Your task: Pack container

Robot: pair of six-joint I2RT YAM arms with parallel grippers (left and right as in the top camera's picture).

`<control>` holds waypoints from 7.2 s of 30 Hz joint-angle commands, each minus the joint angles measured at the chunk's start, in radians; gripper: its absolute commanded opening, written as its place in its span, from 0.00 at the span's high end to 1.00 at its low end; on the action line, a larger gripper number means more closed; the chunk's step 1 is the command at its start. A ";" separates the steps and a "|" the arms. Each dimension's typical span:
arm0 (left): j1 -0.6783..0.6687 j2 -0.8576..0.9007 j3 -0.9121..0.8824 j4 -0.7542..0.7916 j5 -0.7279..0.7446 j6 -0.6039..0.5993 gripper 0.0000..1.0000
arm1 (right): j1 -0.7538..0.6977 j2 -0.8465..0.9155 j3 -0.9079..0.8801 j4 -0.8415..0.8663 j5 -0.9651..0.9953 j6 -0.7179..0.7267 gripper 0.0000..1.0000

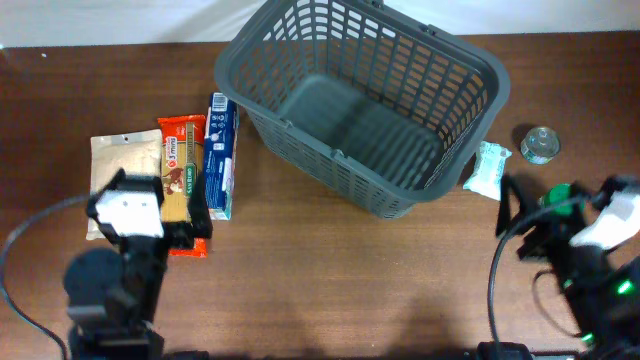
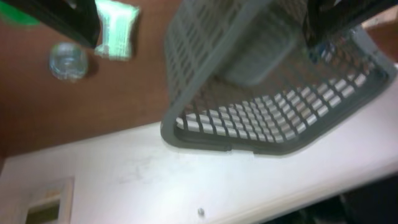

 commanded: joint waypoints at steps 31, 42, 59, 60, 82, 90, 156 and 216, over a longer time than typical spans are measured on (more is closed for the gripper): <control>0.083 0.639 0.767 -0.503 0.089 0.066 0.01 | -0.007 0.760 0.867 -0.640 -0.098 0.034 0.03; 0.101 1.018 1.229 -0.783 0.174 0.267 0.00 | -0.058 0.832 0.883 -0.700 -0.091 0.093 0.06; 0.009 1.245 1.403 -0.725 0.285 0.327 0.05 | 0.004 0.871 0.879 -0.748 -0.124 0.126 0.11; -0.006 1.257 1.403 -0.721 0.284 0.349 0.06 | 0.016 0.880 0.874 -0.748 -0.124 0.126 0.11; -0.080 1.419 1.403 -0.673 0.135 0.345 0.05 | 0.114 1.054 0.866 -0.755 -0.108 0.144 0.14; -0.092 1.450 1.403 -0.663 0.136 0.345 0.07 | 0.116 1.073 0.864 -0.749 -0.099 0.145 0.25; -0.143 1.503 1.400 -0.954 0.199 0.299 0.80 | 0.053 1.199 0.864 -0.633 0.101 0.069 0.80; -0.239 1.468 1.891 -1.141 0.003 0.142 0.01 | 0.055 1.249 0.867 -0.509 0.010 -0.123 0.80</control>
